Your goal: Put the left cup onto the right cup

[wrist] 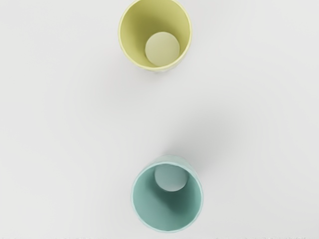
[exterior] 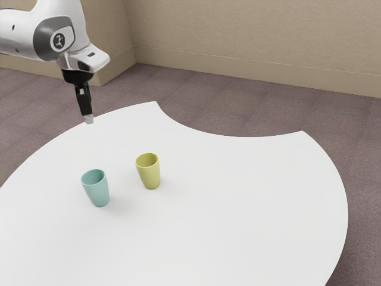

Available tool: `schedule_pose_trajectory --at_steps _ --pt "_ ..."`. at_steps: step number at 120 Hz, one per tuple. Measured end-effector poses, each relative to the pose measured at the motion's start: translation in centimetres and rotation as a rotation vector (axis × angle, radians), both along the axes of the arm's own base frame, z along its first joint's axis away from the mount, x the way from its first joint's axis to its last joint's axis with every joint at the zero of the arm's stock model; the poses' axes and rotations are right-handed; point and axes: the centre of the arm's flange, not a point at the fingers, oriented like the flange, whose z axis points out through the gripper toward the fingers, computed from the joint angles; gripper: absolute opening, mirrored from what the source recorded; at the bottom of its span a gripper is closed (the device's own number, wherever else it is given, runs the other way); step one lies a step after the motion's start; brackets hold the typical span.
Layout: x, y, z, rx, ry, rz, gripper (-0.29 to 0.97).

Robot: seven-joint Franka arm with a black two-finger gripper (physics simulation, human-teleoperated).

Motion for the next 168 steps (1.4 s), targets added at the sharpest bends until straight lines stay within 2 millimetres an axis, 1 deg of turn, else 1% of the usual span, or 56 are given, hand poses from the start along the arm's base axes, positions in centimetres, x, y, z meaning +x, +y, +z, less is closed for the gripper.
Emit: schedule_pose_trajectory --at_steps 18,29,45,55,71,82,106,121,157,168 --pt "-0.1 0.4 -0.7 -0.007 0.015 0.007 0.68" --pt "-0.2 0.6 -2.3 -0.019 0.033 0.013 0.68" --pt "0.4 1.2 -4.6 -0.029 0.051 0.024 0.68" --pt "0.7 2.1 -6.0 -0.030 0.067 0.039 0.68" --pt "1.1 4.5 -8.4 -0.031 0.091 0.069 0.68" --pt "1.5 5.2 -9.9 -0.031 0.101 0.068 0.68" --pt "2.6 5.6 -13.2 -0.027 0.112 0.040 0.68" --pt "3.0 5.8 -14.3 -0.026 0.111 0.025 0.68" --pt "1.9 6.2 -17.2 -0.038 0.146 0.011 0.68" --pt "1.9 6.5 -18.6 -0.040 0.163 0.011 0.68"
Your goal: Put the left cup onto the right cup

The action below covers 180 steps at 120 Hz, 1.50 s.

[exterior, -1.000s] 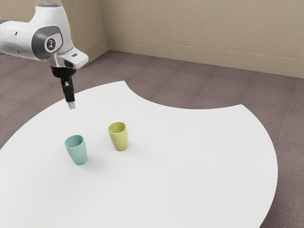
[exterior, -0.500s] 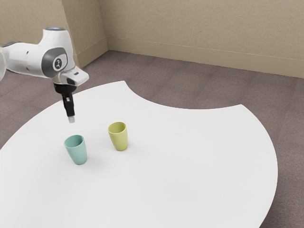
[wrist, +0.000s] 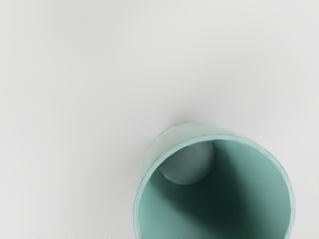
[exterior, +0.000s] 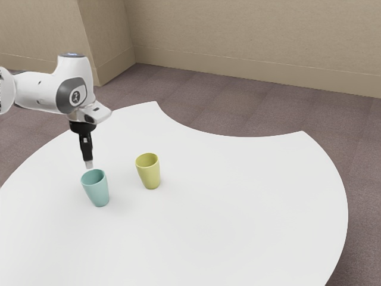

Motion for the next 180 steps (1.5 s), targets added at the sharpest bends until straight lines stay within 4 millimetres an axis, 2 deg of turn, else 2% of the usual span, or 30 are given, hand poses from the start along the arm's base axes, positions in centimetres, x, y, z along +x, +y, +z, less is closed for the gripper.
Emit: schedule_pose_trajectory --at_steps 49,63,73,114,126,150,180 --pt "-0.5 0.8 -2.6 -0.001 0.027 0.003 0.68" --pt "-0.4 0.8 -3.1 0.002 0.031 0.002 0.63" --pt "-0.3 0.8 -3.6 0.004 0.035 0.001 0.57" --pt "0.0 0.7 -3.6 0.015 0.019 -0.007 0.12" --pt "0.0 0.6 -3.6 0.016 0.017 -0.006 0.02" --pt "0.0 0.3 -3.9 0.012 0.018 -0.002 -0.07" --pt "-0.1 0.2 -3.8 0.011 0.015 0.006 -0.10"
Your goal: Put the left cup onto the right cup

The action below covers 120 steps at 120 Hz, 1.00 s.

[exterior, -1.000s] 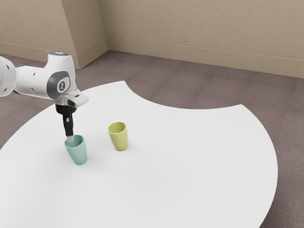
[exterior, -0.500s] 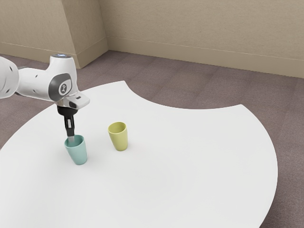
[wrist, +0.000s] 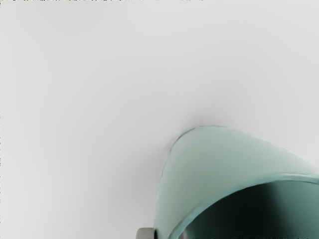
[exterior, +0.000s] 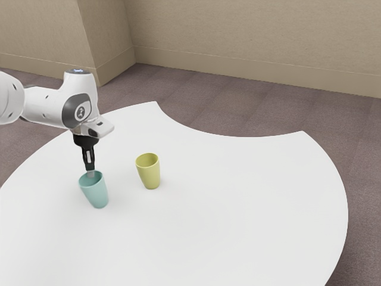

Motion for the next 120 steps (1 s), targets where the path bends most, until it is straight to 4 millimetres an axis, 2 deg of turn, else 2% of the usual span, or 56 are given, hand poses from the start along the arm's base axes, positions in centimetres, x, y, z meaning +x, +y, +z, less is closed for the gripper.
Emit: schedule_pose_trajectory --at_steps 25,56,86,120 --pt "0.0 0.0 2.1 0.005 -0.033 0.005 -0.11" --pt "1.5 -0.2 6.5 0.026 -0.090 0.000 -0.11" --pt "3.0 -2.0 10.1 0.034 -0.116 -0.023 -0.11" --pt "3.7 -3.5 13.4 0.039 -0.143 -0.042 -0.11"
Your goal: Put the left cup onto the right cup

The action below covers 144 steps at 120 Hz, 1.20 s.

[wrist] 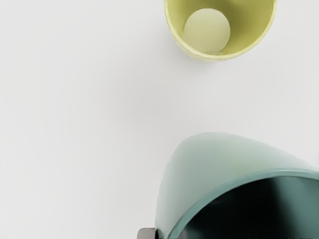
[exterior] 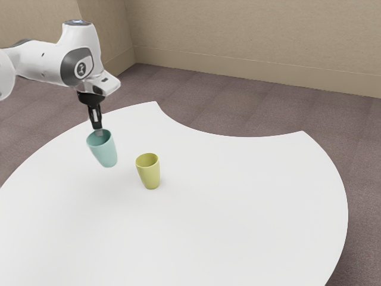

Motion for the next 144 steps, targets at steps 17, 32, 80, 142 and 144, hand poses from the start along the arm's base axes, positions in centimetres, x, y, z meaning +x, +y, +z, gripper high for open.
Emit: schedule_pose_trajectory --at_steps 17,32,80,142,144 --pt "0.4 -1.1 1.3 0.003 -0.012 -0.015 -0.11" --pt "0.7 -2.1 1.9 0.005 -0.018 -0.029 -0.11" --pt "2.7 -4.4 3.4 0.015 -0.024 -0.066 -0.11" --pt "4.8 -8.5 1.9 0.027 0.008 -0.133 -0.11" --pt "4.8 -8.6 1.9 0.028 0.009 -0.135 -0.11"
